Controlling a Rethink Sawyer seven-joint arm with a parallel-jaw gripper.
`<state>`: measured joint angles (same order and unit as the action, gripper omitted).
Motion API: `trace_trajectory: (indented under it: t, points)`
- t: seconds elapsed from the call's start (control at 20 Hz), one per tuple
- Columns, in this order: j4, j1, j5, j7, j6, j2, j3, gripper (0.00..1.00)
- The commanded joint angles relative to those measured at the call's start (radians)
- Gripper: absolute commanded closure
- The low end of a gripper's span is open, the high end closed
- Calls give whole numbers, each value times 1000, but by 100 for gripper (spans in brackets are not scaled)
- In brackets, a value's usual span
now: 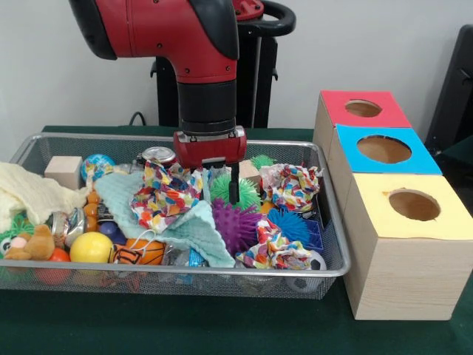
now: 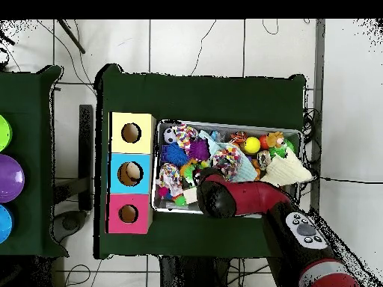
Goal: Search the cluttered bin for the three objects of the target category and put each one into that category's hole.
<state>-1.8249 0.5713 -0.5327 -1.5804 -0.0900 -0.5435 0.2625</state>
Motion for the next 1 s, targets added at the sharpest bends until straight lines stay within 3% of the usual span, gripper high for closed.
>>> trace_trajectory:
  t: [0.05, 0.55, 0.85, 1.0]
  points:
    - [-77, -10, -36, -120, 16, 2, -38, 0]
    - [-158, 1, -7, -117, -18, -78, -26, 0]
    - [-163, -4, 21, -101, -77, -124, -7, 0]
    - [-151, -9, 20, -104, -68, -113, -13, 0]
